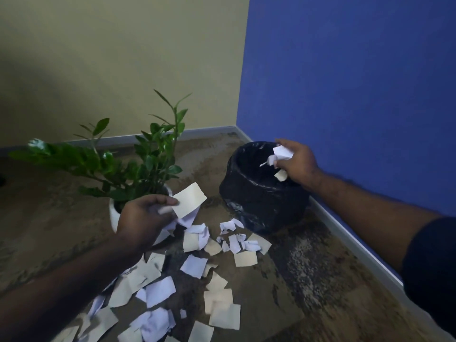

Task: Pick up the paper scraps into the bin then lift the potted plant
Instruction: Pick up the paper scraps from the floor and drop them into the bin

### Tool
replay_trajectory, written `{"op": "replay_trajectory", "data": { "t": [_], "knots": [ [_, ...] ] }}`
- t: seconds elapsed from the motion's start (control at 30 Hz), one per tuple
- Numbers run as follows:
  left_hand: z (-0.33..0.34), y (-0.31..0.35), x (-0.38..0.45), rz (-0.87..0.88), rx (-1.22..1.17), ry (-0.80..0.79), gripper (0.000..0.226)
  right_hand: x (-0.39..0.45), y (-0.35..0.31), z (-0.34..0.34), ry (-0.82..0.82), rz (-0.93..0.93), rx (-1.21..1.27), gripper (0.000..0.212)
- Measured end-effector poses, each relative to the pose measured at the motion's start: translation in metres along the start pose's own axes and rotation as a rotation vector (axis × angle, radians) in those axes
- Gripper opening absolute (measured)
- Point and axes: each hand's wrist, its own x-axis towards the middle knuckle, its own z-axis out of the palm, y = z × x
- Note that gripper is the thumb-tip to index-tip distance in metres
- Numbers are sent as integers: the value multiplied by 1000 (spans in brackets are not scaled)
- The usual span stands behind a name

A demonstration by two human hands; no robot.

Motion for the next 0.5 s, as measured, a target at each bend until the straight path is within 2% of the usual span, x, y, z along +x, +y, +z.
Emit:
{"op": "replay_trajectory", "data": {
  "t": [0.13, 0.33, 0.5],
  "knots": [
    [25, 5, 4, -15, -34, 15, 24, 12, 21, -5, -69, 32, -22, 77],
    [79, 49, 29, 72, -133, -64, 29, 17, 38, 4, 1, 66, 56, 52],
    [145, 81, 60, 54, -164, -114, 23, 19, 27, 9, 90, 114, 204, 43]
  ]
}}
